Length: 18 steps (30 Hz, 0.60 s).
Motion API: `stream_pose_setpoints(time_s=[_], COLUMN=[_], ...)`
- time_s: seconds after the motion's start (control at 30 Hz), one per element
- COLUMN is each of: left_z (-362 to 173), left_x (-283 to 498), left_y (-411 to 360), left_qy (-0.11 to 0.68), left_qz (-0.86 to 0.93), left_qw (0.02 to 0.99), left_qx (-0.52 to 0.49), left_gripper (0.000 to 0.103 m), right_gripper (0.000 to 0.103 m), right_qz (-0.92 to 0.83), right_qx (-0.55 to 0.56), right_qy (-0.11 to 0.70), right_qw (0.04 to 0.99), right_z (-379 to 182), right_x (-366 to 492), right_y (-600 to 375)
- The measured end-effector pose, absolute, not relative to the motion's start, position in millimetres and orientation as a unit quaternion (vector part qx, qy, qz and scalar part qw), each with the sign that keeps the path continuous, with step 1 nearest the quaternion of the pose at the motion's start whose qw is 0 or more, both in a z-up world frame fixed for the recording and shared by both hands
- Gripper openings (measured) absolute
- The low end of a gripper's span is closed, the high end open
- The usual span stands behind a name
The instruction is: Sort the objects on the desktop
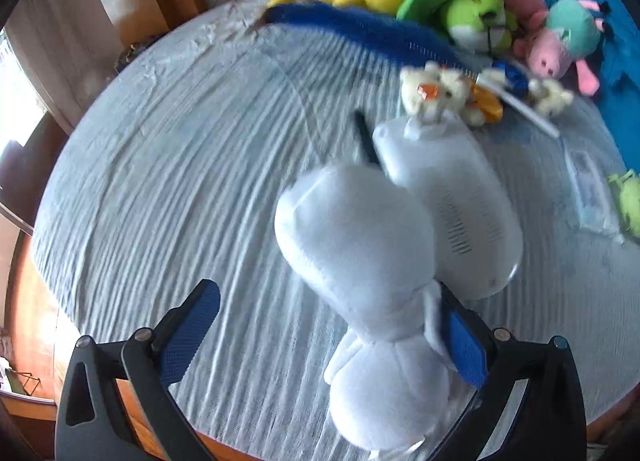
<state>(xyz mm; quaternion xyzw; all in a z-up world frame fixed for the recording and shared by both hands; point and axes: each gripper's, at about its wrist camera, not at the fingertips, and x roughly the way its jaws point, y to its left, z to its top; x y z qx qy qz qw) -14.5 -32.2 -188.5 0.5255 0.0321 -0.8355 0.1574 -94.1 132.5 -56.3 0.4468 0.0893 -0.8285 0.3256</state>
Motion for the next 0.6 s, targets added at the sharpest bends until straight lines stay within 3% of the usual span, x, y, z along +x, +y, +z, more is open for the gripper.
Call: stream_pose_setpoints(time_s=[0.37,0.6], left_z=[-186,-187], left_x=[-18,-29], left_y=[-67,-88], left_qy=[0.032,0.035], left_qz=[-0.843,-0.845], left_qw=[0.177,0.168], left_qx=[0.507,0.507], left_gripper=[0.103,0.084], right_gripper=[0.103,0.103], right_qz=[-0.812,-0.817], right_qx=[0.474,0.491], right_qy=[0.104,0.11], right_qw=[0.325,0.282], right_z=[-93,-128], right_x=[-104,-149], right_y=[107,67])
